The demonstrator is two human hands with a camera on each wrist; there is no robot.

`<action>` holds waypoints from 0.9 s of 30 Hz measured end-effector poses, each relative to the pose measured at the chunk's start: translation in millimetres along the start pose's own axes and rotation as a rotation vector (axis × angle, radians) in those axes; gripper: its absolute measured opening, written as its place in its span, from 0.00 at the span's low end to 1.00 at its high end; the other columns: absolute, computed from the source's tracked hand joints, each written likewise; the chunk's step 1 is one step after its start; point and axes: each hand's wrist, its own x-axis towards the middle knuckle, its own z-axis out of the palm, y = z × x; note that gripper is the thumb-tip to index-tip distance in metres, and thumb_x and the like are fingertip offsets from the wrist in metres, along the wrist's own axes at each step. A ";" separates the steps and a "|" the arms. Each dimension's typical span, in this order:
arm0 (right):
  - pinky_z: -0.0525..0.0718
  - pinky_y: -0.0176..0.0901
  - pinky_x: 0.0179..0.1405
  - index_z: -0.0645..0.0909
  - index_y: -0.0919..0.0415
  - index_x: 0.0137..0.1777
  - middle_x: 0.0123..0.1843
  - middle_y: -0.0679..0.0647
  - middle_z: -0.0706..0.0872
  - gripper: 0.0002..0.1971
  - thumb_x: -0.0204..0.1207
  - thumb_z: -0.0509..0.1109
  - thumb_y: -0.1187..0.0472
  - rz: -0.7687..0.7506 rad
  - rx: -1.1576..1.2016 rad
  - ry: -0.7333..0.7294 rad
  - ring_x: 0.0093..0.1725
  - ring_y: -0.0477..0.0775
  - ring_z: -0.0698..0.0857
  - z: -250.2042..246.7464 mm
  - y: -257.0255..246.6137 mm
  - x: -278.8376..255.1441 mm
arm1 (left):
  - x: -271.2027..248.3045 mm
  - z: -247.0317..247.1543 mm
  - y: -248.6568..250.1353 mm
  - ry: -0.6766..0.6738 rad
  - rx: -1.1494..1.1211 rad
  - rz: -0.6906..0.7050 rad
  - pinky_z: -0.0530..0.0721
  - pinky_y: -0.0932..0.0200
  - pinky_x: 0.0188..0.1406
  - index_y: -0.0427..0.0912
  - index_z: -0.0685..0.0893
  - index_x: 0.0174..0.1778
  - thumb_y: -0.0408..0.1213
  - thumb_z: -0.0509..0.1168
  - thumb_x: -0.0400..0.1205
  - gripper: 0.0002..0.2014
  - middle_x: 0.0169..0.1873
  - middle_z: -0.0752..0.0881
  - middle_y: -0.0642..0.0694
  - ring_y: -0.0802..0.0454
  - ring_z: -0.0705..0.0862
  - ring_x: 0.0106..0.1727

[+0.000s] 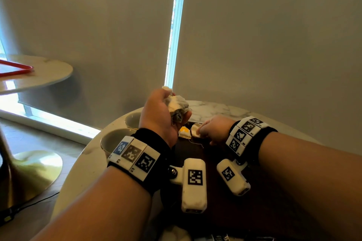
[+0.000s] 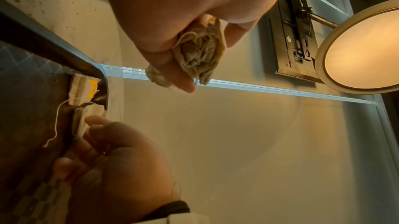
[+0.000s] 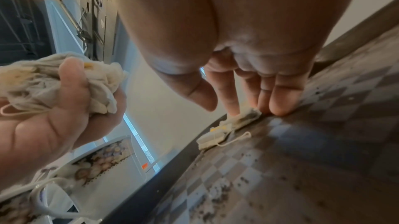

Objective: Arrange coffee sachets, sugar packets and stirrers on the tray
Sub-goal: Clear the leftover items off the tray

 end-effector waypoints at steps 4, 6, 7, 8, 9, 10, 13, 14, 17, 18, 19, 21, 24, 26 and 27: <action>0.84 0.41 0.34 0.86 0.62 0.62 0.57 0.62 0.91 0.15 0.79 0.73 0.57 -0.008 -0.027 -0.006 0.38 0.50 0.85 1.4 0.0 0.4 | -0.1 -0.4 -0.9 -0.003 -0.006 0.002 0.90 0.48 0.49 0.38 0.82 0.58 0.42 0.63 0.84 0.12 0.60 0.84 0.32 0.34 0.87 0.58; 0.86 0.43 0.36 0.86 0.62 0.62 0.58 0.61 0.90 0.14 0.79 0.72 0.57 -0.016 -0.035 -0.009 0.40 0.51 0.86 0.8 -0.3 -0.6 | 0.0 -0.4 -0.7 -0.003 -0.017 0.001 0.91 0.48 0.48 0.38 0.83 0.58 0.41 0.62 0.84 0.12 0.60 0.84 0.31 0.34 0.87 0.57; 0.89 0.46 0.43 0.87 0.61 0.62 0.58 0.60 0.90 0.14 0.79 0.72 0.57 -0.013 -0.064 -0.020 0.43 0.53 0.88 0.6 -0.8 -1.8 | 0.3 -0.6 -0.9 -0.004 -0.024 -0.001 0.91 0.48 0.47 0.38 0.83 0.58 0.41 0.62 0.84 0.12 0.59 0.84 0.32 0.35 0.87 0.56; 0.90 0.50 0.52 0.89 0.59 0.60 0.57 0.59 0.91 0.13 0.79 0.71 0.56 -0.007 -0.101 -0.034 0.49 0.55 0.89 0.6 -1.4 -2.7 | 0.6 -0.9 -1.0 -0.005 -0.028 -0.003 0.91 0.48 0.46 0.38 0.83 0.57 0.40 0.62 0.83 0.12 0.59 0.84 0.32 0.35 0.87 0.55; 0.89 0.54 0.60 0.90 0.57 0.58 0.56 0.57 0.91 0.12 0.78 0.71 0.56 -0.002 -0.122 -0.045 0.55 0.57 0.90 0.3 -1.4 -3.3 | 0.6 -0.7 -1.1 -0.007 -0.029 -0.004 0.91 0.48 0.44 0.38 0.83 0.57 0.40 0.62 0.83 0.12 0.58 0.84 0.32 0.35 0.87 0.55; 0.88 0.56 0.64 0.91 0.55 0.56 0.55 0.56 0.92 0.11 0.77 0.71 0.55 -0.001 -0.123 -0.050 0.57 0.58 0.89 0.6 -1.7 -3.9 | 0.7 -0.8 -1.2 -0.011 -0.030 -0.005 0.91 0.49 0.43 0.38 0.83 0.56 0.40 0.62 0.83 0.12 0.58 0.84 0.32 0.35 0.87 0.55; 0.87 0.57 0.65 0.91 0.54 0.56 0.55 0.55 0.91 0.11 0.78 0.70 0.55 -0.007 -0.134 -0.061 0.58 0.57 0.89 1.9 -3.6 -6.6 | 1.8 -1.6 -1.2 -0.017 -0.036 -0.010 0.91 0.49 0.42 0.38 0.83 0.56 0.40 0.62 0.82 0.12 0.57 0.84 0.32 0.35 0.87 0.53; 0.87 0.55 0.64 0.90 0.54 0.56 0.55 0.55 0.91 0.11 0.79 0.70 0.55 -0.016 -0.131 -0.055 0.58 0.57 0.89 0.9 -4.6 -7.3 | 2.3 -1.5 -1.3 -0.021 -0.039 -0.012 0.91 0.48 0.43 0.38 0.83 0.56 0.40 0.61 0.82 0.12 0.58 0.84 0.32 0.35 0.87 0.54; 0.86 0.40 0.49 0.89 0.51 0.57 0.46 0.48 0.88 0.09 0.82 0.69 0.59 -0.094 -0.007 0.045 0.46 0.48 0.85 -7.7 -8.2 -13.7 | 2.4 -1.6 -3.1 -0.043 -0.048 -0.030 0.91 0.46 0.44 0.37 0.83 0.60 0.37 0.59 0.81 0.15 0.62 0.82 0.30 0.32 0.86 0.58; 0.83 0.39 0.45 0.88 0.50 0.54 0.43 0.47 0.86 0.08 0.82 0.68 0.60 -0.137 0.057 0.097 0.43 0.46 0.83 -11.7 -9.7 -16.0 | 2.9 -1.7 -4.1 -0.052 -0.043 -0.036 0.91 0.46 0.43 0.36 0.82 0.63 0.36 0.58 0.81 0.16 0.63 0.82 0.30 0.31 0.85 0.59; 0.83 0.42 0.45 0.86 0.48 0.52 0.44 0.48 0.86 0.07 0.82 0.69 0.60 -0.178 0.142 0.134 0.43 0.47 0.82 -15.7 -11.2 -19.0 | 3.7 -1.8 -5.2 -0.055 -0.029 -0.042 0.92 0.46 0.42 0.37 0.80 0.66 0.34 0.58 0.81 0.18 0.64 0.81 0.30 0.31 0.85 0.60; 0.84 0.47 0.43 0.84 0.52 0.53 0.47 0.53 0.86 0.06 0.81 0.69 0.63 -0.256 0.416 0.118 0.45 0.51 0.83 -21.8 -16.9 -27.1 | 5.6 -1.9 -7.9 -0.046 0.011 -0.051 0.91 0.48 0.40 0.38 0.79 0.69 0.34 0.59 0.83 0.18 0.64 0.82 0.30 0.32 0.86 0.60; 0.80 0.42 0.35 0.81 0.58 0.60 0.46 0.56 0.84 0.11 0.80 0.67 0.67 -0.361 0.749 0.031 0.39 0.51 0.83 -29.1 -30.0 -42.9 | 6.5 -1.1 -9.3 -0.029 0.047 -0.053 0.91 0.51 0.39 0.41 0.80 0.66 0.35 0.62 0.85 0.13 0.62 0.84 0.30 0.36 0.89 0.57; 0.80 0.42 0.35 0.81 0.55 0.63 0.47 0.55 0.84 0.14 0.77 0.72 0.62 -0.438 0.774 0.008 0.40 0.52 0.83 -32.0 -36.3 -52.1 | 7.6 -1.2 -8.7 -0.026 0.064 -0.050 0.91 0.52 0.38 0.42 0.78 0.68 0.35 0.63 0.86 0.13 0.62 0.84 0.31 0.37 0.89 0.58; 0.81 0.41 0.35 0.82 0.53 0.63 0.47 0.55 0.85 0.16 0.75 0.75 0.60 -0.471 0.749 -0.001 0.41 0.51 0.84 -32.5 -37.8 -55.0 | 8.3 -1.3 -8.6 -0.025 0.080 -0.044 0.91 0.52 0.38 0.42 0.78 0.69 0.36 0.63 0.87 0.14 0.62 0.85 0.31 0.37 0.89 0.58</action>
